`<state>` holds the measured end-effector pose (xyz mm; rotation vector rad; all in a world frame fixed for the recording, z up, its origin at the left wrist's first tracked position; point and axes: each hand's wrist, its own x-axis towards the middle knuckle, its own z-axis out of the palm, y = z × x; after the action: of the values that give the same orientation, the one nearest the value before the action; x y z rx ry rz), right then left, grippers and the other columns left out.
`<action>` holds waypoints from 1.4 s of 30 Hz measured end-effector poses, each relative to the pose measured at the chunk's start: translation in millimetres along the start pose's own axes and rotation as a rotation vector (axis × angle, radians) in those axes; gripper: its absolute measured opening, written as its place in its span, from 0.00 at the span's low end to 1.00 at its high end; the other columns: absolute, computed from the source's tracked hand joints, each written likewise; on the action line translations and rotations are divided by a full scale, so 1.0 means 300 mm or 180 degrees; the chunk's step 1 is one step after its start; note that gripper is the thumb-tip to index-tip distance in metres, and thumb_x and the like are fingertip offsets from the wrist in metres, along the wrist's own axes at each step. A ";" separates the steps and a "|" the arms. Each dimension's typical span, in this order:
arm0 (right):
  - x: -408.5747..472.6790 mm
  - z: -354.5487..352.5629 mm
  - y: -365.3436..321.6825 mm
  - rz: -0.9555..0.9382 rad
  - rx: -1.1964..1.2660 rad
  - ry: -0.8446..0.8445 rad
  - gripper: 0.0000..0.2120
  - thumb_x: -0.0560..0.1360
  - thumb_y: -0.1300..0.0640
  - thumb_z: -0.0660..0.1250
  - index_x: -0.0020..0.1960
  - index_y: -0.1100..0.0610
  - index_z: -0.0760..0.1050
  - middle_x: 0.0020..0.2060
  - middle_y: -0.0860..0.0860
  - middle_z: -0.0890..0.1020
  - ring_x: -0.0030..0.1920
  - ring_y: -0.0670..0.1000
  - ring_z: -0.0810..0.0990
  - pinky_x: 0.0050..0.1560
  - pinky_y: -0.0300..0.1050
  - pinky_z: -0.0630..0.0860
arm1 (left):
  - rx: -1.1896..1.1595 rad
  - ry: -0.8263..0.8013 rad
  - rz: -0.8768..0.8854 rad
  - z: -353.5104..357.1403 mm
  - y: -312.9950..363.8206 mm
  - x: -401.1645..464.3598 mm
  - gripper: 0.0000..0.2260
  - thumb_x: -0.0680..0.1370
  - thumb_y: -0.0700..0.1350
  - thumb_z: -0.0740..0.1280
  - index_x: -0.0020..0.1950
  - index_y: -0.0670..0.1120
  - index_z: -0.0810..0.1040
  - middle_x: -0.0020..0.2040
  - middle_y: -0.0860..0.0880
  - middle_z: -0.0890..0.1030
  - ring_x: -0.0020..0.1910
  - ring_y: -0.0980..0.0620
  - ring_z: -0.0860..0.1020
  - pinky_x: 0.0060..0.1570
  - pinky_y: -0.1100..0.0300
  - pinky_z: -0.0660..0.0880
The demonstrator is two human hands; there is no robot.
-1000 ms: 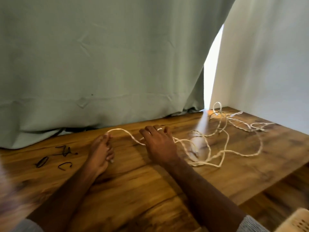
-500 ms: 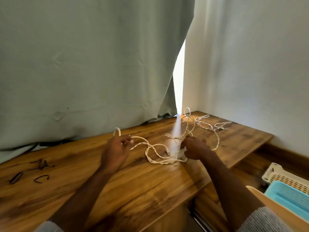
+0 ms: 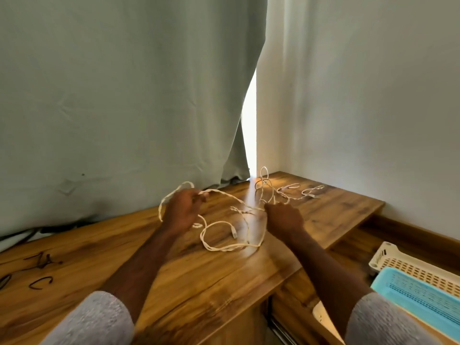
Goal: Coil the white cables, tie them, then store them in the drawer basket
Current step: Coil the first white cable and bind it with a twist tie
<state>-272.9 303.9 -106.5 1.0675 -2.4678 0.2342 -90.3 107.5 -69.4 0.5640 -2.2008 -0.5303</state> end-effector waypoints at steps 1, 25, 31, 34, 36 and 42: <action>0.002 0.006 0.053 0.0221 0.0006 -0.0065 0.14 0.78 0.56 0.63 0.63 0.50 0.76 0.52 0.53 0.84 0.51 0.56 0.84 0.49 0.53 0.81 | 0.0017 0.0074 -0.0048 -0.034 -0.024 0.010 0.12 0.81 0.52 0.65 0.46 0.48 0.84 0.34 0.50 0.79 0.38 0.45 0.80 0.38 0.54 0.74; 0.275 -0.315 -0.113 -0.0384 -0.0600 -0.0875 0.10 0.79 0.62 0.64 0.39 0.59 0.71 0.35 0.52 0.72 0.41 0.53 0.75 0.40 0.40 0.68 | -0.0641 -0.2436 -0.0469 -0.207 -0.162 -0.042 0.33 0.65 0.43 0.82 0.67 0.54 0.74 0.51 0.51 0.73 0.47 0.56 0.73 0.45 0.65 0.72; 0.240 -0.196 -0.387 -0.1681 0.1004 -0.0786 0.19 0.77 0.66 0.64 0.68 0.59 0.73 0.63 0.60 0.79 0.62 0.59 0.78 0.60 0.48 0.74 | -0.1266 -0.1193 -0.0473 -0.199 -0.182 -0.070 0.16 0.81 0.45 0.66 0.65 0.54 0.63 0.45 0.45 0.75 0.34 0.56 0.72 0.31 0.61 0.71; 0.174 -0.091 -0.561 -0.1895 0.2352 -0.0420 0.28 0.78 0.65 0.65 0.76 0.57 0.63 0.72 0.57 0.71 0.71 0.53 0.71 0.66 0.38 0.66 | -0.2198 -0.0561 -0.0931 -0.186 -0.174 -0.099 0.07 0.85 0.46 0.57 0.60 0.51 0.60 0.41 0.44 0.76 0.25 0.55 0.67 0.23 0.64 0.63; 0.154 -0.022 -0.665 -0.2006 0.2914 -0.0110 0.32 0.76 0.65 0.67 0.77 0.58 0.62 0.74 0.57 0.69 0.73 0.50 0.67 0.71 0.38 0.63 | -0.2800 -0.0340 -0.1149 -0.188 -0.178 -0.119 0.06 0.85 0.48 0.56 0.56 0.46 0.62 0.36 0.44 0.74 0.21 0.55 0.63 0.21 0.67 0.56; 0.166 0.084 -0.869 -0.1988 0.3250 0.0157 0.04 0.78 0.60 0.62 0.51 0.56 0.75 0.44 0.54 0.81 0.43 0.53 0.78 0.44 0.46 0.72 | -0.3448 -0.0013 -0.1646 -0.230 -0.308 -0.168 0.22 0.82 0.59 0.57 0.45 0.41 0.76 0.28 0.46 0.75 0.17 0.56 0.66 0.17 0.69 0.53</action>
<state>-122.0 84.1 -111.1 2.0951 -1.7682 1.3563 13.4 47.0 -107.2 0.4930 -1.4160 -1.8101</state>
